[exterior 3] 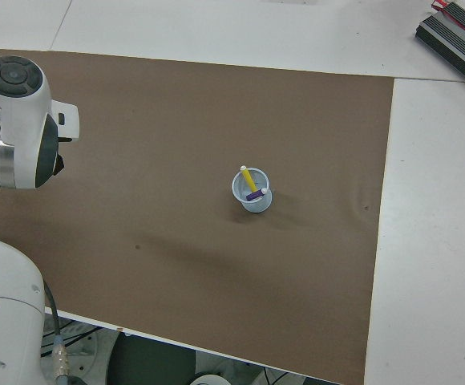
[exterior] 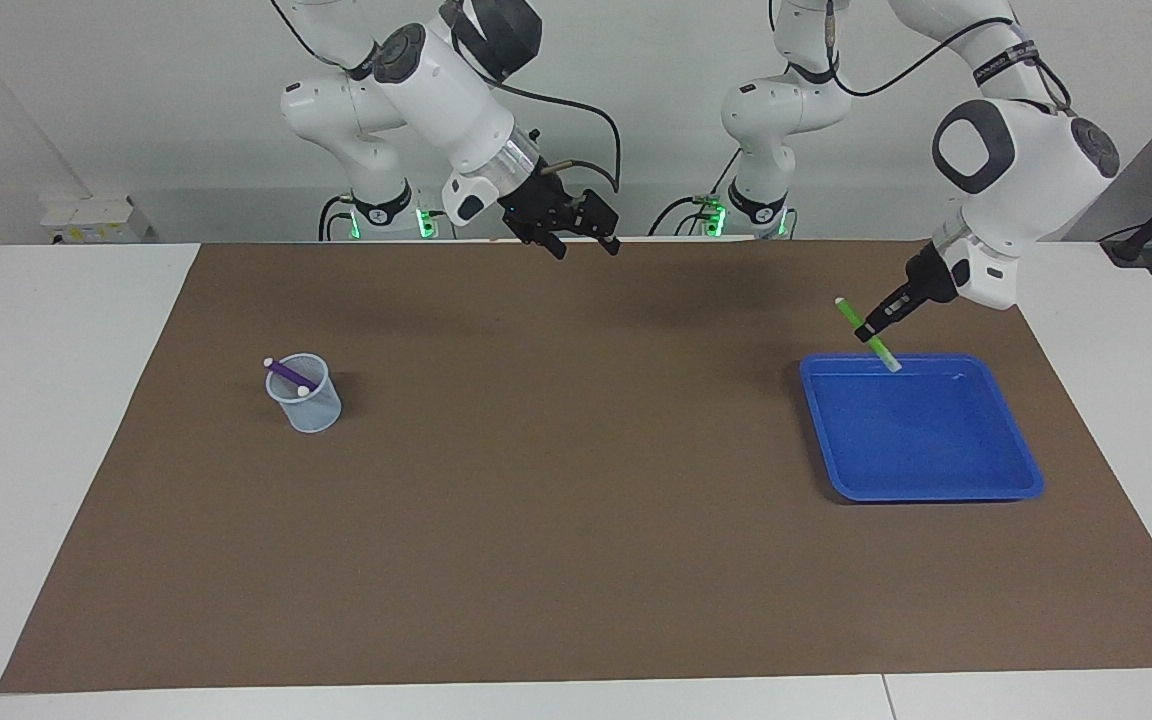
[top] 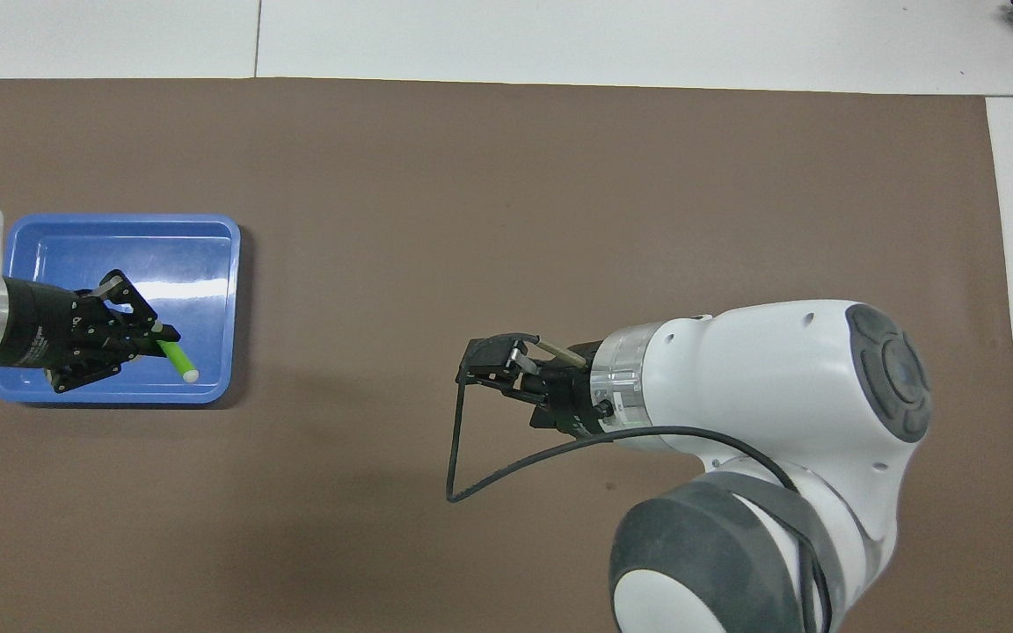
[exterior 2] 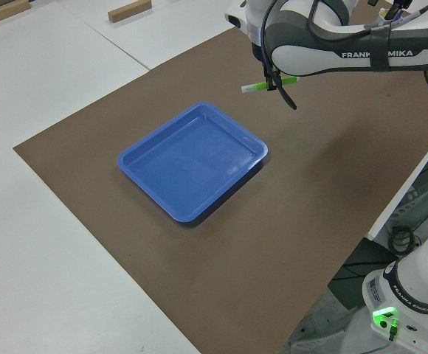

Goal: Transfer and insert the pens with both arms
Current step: 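Lift the green pen toward the right gripper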

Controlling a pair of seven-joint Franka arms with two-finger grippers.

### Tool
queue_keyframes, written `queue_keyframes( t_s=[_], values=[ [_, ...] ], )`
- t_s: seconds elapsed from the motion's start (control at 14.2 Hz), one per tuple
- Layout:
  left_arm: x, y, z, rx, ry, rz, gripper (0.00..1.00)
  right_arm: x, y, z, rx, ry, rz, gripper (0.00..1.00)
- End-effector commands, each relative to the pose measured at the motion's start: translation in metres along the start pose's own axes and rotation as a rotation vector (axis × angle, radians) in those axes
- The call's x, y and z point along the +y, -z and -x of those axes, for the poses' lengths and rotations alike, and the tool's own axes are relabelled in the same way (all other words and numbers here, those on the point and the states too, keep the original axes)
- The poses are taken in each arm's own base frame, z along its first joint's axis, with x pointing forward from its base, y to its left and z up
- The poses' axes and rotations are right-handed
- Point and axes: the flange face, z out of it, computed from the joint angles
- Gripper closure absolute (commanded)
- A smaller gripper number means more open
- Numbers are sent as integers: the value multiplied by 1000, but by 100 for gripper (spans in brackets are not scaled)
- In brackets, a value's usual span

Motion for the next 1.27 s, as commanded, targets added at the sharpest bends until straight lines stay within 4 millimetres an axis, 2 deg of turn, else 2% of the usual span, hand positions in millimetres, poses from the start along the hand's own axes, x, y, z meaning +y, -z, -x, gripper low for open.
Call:
queue_keyframes(
  t_s=[0.0,0.21,0.35,0.63,0.77,1.06,1.2],
  values=[
    [5,2,36,-37,115,21,100,-1,-2,1,-5,-23,-26,0],
    [7,0,66,-78,226,35,100,-1,-2,1,-4,-17,-25,0],
    [8,7,85,-96,285,65,100,-1,-1,1,-2,-15,-27,0],
    [8,17,108,-130,413,118,100,-1,-2,1,1,-14,-28,0],
    [13,16,123,-129,470,129,100,-13,-14,21,8,9,-43,0],
    [19,-2,154,-103,537,171,100,-26,-21,37,31,-18,-82,0],
    [19,-5,162,-104,544,172,100,-33,-23,46,1,-39,-117,0]
  ],
)
